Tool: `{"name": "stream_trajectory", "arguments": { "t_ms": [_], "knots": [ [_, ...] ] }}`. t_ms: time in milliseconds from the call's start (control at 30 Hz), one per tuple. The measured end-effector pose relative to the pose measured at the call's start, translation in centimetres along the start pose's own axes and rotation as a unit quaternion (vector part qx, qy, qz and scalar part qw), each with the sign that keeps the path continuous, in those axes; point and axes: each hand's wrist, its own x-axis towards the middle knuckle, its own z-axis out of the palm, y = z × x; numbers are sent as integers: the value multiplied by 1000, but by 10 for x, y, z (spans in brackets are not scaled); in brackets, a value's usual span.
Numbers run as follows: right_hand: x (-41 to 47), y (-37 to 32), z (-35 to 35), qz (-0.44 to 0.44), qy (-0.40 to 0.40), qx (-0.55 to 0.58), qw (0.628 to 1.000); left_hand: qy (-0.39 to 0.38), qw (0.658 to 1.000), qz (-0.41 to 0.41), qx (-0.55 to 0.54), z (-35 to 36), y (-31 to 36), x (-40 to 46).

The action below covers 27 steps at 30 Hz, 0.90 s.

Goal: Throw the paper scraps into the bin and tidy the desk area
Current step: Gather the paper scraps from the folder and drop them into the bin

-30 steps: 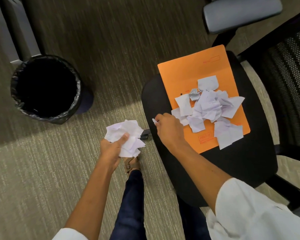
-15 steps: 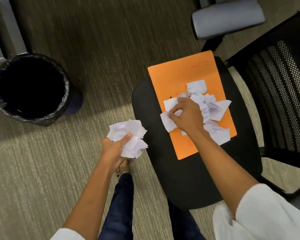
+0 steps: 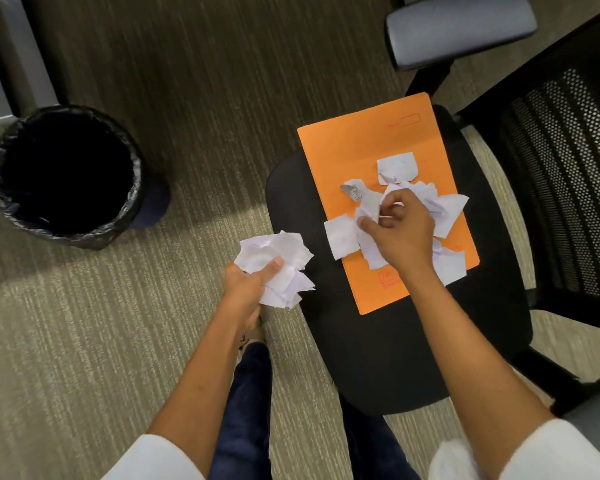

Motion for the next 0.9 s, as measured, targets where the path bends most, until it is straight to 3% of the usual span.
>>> {"name": "stream_trajectory", "arguments": {
  "t_ms": [67, 133, 267, 400, 667, 900],
  "knots": [
    [-8, 2, -6, 62, -28, 78, 995, -10, 1000, -3, -12, 3, 0, 0],
    [-14, 5, -7, 85, -78, 79, 990, -13, 1000, -6, -14, 7, 0, 0],
    [-20, 7, 15, 2, -176, -143, 974, -14, 1000, -5, 0, 11, 0, 2],
    [-8, 5, 32, -54, -164, -283, 943, -14, 1000, -5, 14, 10, 1, 4],
    [0, 2, 34, -22, -176, -335, 925, -35, 998, -6, 44, 14, 0, 7],
    [-7, -5, 39, -57, -137, -361, 921, -49, 997, 5, 62, 15, -1, 15]
  ]
}}
